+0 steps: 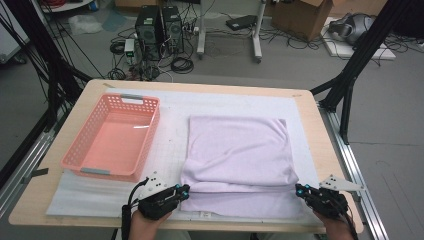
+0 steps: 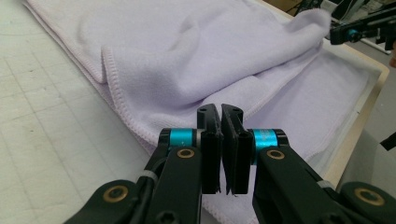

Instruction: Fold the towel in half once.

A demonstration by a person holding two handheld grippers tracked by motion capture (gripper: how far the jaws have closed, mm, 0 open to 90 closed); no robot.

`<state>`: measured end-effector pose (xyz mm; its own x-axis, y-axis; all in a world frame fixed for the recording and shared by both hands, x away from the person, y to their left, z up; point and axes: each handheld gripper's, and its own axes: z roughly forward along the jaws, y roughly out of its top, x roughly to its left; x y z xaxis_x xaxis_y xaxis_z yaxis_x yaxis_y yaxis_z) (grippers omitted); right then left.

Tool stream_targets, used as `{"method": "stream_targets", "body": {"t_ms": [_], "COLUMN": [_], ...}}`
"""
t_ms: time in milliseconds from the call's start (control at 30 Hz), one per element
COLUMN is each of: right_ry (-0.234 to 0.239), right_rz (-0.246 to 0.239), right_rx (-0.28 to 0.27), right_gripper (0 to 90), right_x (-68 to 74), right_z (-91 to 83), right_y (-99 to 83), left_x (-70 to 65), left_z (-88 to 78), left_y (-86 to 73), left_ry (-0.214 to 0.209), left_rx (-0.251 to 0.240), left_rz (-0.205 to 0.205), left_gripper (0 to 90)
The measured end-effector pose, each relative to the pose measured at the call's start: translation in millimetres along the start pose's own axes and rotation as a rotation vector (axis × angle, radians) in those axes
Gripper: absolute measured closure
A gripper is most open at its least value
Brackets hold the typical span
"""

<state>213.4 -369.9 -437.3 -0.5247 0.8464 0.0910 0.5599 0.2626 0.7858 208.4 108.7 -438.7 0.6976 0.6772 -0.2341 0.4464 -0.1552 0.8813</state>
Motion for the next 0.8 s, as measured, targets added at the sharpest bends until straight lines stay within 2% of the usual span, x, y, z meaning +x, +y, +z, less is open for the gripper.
{"method": "stream_targets", "body": {"t_ms": [100, 133, 200, 233, 267, 400, 533, 800], "right_ry": [-0.019, -0.025, -0.041, -0.063, -0.063, -0.027, 0.016, 0.05], "right_rz": [0.005, 0.013, 0.024, 0.004, -0.01, -0.005, 0.011, -0.02], "right_rx": [0.007, 0.008, 0.027, 0.035, 0.045, 0.049, 0.008, -0.009], "right_gripper": [59.8, 60.3, 71.9, 80.3, 86.2, 88.5, 88.6, 88.6], "right_x": [1.5, 1.2, 1.4, 3.2, 3.5, 2.4, 2.6, 14.4], "right_z": [11.5, 15.6, 21.8, 21.9, 20.7, 9.8, -10.9, -39.7], "right_y": [2.1, 3.4, 5.3, 5.5, 6.0, 1.4, -2.2, -20.0], "left_x": [0.0, 0.0, -0.8, -1.0, -1.4, -2.9, -8.7, -20.1], "left_z": [1.7, 2.3, 2.8, 2.4, 2.1, 1.6, -5.4, -21.7], "left_y": [-0.8, -1.2, -1.9, -2.0, -2.2, -2.5, -4.6, -9.0], "left_ry": [0.001, 0.0, 0.0, -0.002, -0.003, -0.019, -0.032, -0.05], "left_rx": [0.008, 0.012, 0.015, 0.016, 0.014, 0.013, 0.008, 0.002], "left_rz": [0.003, 0.005, 0.008, 0.007, 0.006, -0.001, 0.001, 0.017], "left_gripper": [85.8, 85.8, 85.8, 85.8, 85.8, 85.8, 85.8, 85.8]}}
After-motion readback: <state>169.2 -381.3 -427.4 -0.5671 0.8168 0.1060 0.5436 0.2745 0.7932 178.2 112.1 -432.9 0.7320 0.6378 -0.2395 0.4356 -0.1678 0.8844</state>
